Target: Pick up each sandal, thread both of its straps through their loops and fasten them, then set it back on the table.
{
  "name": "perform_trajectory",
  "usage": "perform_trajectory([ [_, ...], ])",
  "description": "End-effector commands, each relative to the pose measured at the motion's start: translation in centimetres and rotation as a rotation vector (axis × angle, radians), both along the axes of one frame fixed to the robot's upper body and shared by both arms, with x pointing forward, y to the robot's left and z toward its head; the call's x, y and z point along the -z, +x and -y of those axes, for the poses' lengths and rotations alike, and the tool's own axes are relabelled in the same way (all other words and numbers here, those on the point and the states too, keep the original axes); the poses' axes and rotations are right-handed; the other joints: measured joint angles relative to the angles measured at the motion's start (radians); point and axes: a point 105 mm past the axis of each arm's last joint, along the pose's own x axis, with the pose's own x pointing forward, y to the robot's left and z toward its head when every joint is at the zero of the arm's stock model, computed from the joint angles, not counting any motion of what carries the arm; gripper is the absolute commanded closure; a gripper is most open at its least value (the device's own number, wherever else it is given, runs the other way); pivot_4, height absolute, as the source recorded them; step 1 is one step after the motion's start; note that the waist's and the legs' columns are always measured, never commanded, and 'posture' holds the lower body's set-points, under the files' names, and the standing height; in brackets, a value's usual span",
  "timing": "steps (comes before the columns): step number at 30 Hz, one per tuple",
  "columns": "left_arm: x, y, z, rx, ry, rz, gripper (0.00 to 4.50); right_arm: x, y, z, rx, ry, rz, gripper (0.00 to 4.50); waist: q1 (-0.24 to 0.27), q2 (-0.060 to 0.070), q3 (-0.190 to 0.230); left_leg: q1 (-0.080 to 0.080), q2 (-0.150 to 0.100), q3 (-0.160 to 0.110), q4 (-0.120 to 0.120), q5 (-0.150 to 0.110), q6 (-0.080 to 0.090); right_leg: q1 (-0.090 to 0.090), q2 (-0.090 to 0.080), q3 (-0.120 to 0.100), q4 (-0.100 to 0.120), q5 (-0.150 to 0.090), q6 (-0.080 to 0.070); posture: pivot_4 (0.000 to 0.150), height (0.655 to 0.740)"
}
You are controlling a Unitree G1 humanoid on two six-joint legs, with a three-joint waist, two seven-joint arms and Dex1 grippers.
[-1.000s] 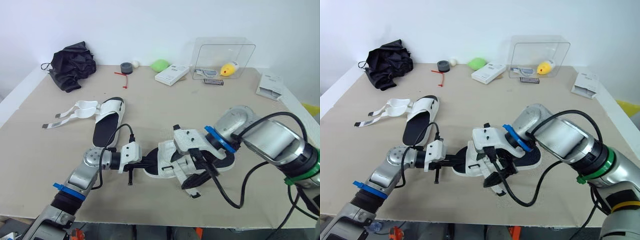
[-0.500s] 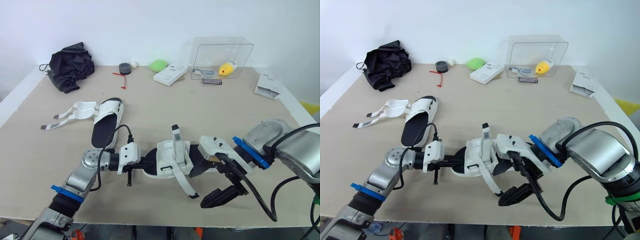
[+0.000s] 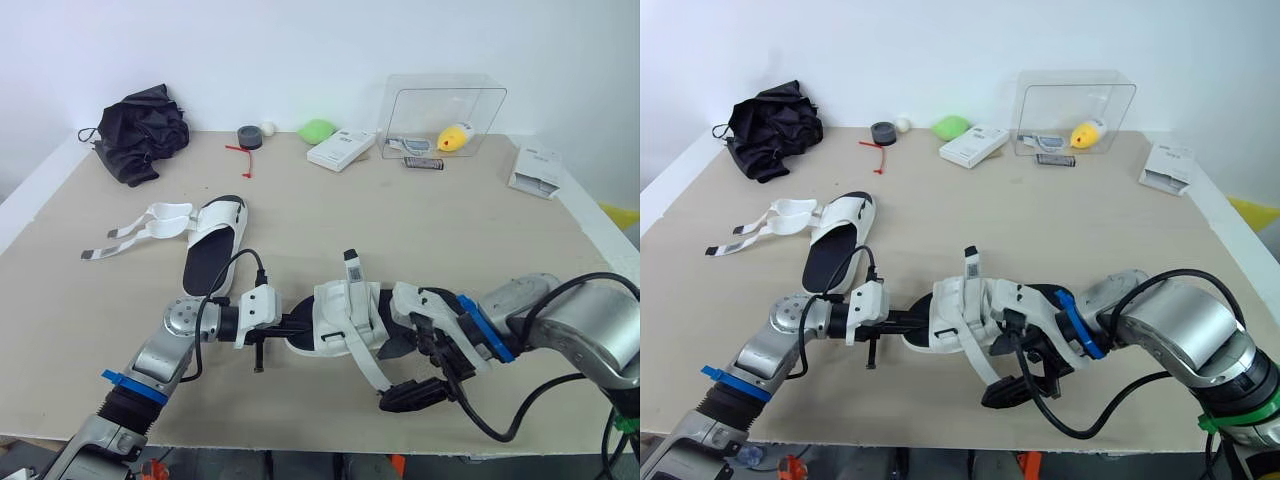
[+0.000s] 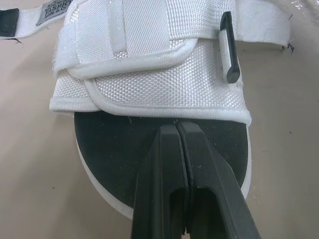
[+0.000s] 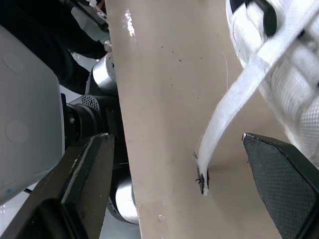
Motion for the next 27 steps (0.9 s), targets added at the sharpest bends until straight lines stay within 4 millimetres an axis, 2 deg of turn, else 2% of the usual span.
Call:
perform_trajectory([
  [1,5.2,-1.5,-1.6,-0.022,0.158,-0.195,4.5,-0.6,0.2,-0.1,0.009,0.024,0.018,0.09,0.0,0.0,0.0,0.0,0.0,0.0,0.0,0.0,0.0,0.0,0.0,0.0,0.0,0.0,0.0,0.15,0.74],
  [6,5.2,-1.5,-1.5,-0.021,0.157,-0.194,4.5,0.1,0.7,-0.9,0.042,0.042,-0.001,0.09,0.0,0.0,0.0,0.0,0.0,0.0,0.0,0.0,0.0,0.0,0.0,0.0,0.0,0.0,0.0,0.15,0.74],
  [8,5.2,-1.5,-1.5,-0.02,0.157,-0.194,4.5,0.4,1.1,-1.2,0.064,0.046,-0.006,0.58,0.0,0.0,0.0,0.0,0.0,0.0,0.0,0.0,0.0,0.0,0.001,0.001,0.0,0.0,0.0,0.15,0.74],
  [9,5.2,-1.5,-1.5,-0.02,0.157,-0.195,4.5,0.5,1.3,-1.3,0.075,0.047,-0.006,0.86,0.0,0.0,0.0,0.0,0.0,0.0,0.0,0.0,0.0,0.0,0.001,0.001,0.0,0.0,0.0,0.15,0.74],
  [11,5.2,-1.6,-1.5,-0.02,0.158,-0.195,4.5,0.6,1.7,-1.6,0.092,0.052,-0.007,1.78,0.0,0.0,0.0,0.0,0.0,0.0,0.0,0.0,0.0,0.0,0.001,0.001,0.0,0.001,0.0,0.15,0.74],
  [14,5.3,-1.6,-1.5,-0.02,0.159,-0.196,4.5,0.6,1.8,-1.8,0.099,0.061,-0.01,3.23,0.0,0.0,0.0,0.0,0.0,0.0,0.0,0.0,0.0,0.0,0.001,0.002,0.0,0.001,0.0,0.15,0.74],
  [15,5.3,-1.6,-1.5,-0.02,0.159,-0.196,4.5,0.6,1.7,-1.9,0.096,0.063,-0.012,3.85,0.0,0.0,0.0,0.0,0.0,0.0,0.0,0.0,0.0,0.0,0.001,0.002,0.0,0.001,0.0,0.15,0.74],
  [17,5.3,-1.7,-1.5,-0.02,0.159,-0.196,4.5,0.5,1.5,-1.9,0.087,0.065,-0.018,4.45,0.0,0.0,0.0,0.0,0.0,-0.001,0.0,0.0,0.0,0.0,0.001,0.002,0.0,0.001,0.0,0.15,0.74],
  [21,5.2,-1.6,-1.6,-0.021,0.16,-0.194,4.5,-0.1,0.7,-1.8,0.046,0.093,-0.041,4.45,0.0,0.0,0.0,0.0,0.0,-0.001,0.0,0.0,0.0,0.0,0.002,0.002,0.0,0.001,0.0,0.15,0.74],
  [24,5.2,-1.4,-1.5,-0.02,0.161,-0.191,4.5,-2.8,0.4,-2.8,0.013,0.254,-0.076,4.45,0.0,0.0,0.0,0.0,0.0,-0.001,0.0,0.0,0.0,0.001,0.002,0.003,0.0,0.001,0.0,0.15,0.74],
  [27,5.1,-1.3,-1.4,-0.015,0.161,-0.189,4.5,-6.4,2.4,-3.6,0.071,0.464,-0.101,4.45,-0.001,-0.001,0.0,0.0,0.0,-0.002,0.0,0.0,0.0,0.002,0.004,0.004,0.0,0.001,0.001,0.15,0.74],
])
